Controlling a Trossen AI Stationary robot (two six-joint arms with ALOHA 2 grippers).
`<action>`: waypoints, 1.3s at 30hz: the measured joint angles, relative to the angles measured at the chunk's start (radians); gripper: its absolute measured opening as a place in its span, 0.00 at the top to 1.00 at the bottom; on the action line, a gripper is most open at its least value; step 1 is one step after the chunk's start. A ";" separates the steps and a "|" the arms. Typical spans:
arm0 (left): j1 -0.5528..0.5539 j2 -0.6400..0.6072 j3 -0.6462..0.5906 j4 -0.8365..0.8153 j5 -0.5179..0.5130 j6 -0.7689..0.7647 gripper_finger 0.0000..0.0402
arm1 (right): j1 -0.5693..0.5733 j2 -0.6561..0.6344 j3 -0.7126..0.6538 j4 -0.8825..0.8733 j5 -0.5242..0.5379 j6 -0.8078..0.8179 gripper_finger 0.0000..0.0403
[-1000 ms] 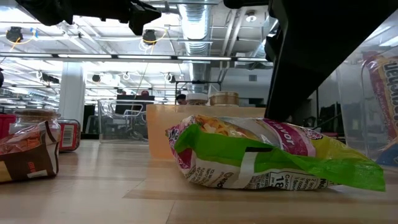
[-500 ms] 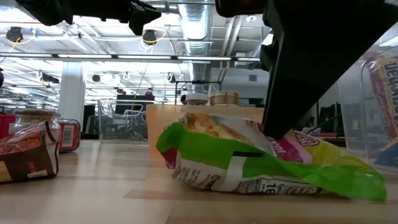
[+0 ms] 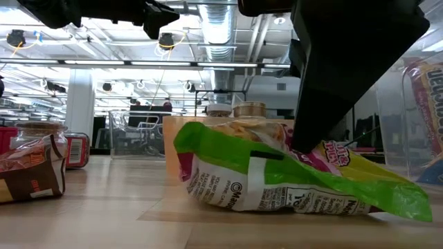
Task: Pick & Place Food Item
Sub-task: Put the green noodle pack into the transparent container
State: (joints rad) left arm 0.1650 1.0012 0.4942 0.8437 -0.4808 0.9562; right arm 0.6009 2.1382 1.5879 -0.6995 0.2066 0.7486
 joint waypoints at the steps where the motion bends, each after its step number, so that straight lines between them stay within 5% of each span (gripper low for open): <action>1: 0.000 0.000 0.000 0.000 0.000 0.000 0.65 | 0.000 0.002 0.015 -0.021 0.000 -0.003 0.99; 17: 0.000 0.000 0.000 0.000 0.000 0.000 0.65 | 0.012 0.005 0.271 -0.337 0.173 -0.042 1.00; 39: 0.000 0.000 0.000 -0.044 0.000 0.002 0.65 | 0.104 0.001 0.645 -0.702 0.389 0.105 1.00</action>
State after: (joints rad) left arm 0.1649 1.0012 0.4938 0.8000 -0.4812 0.9580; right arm 0.7049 2.1397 2.2326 -1.4016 0.5956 0.8535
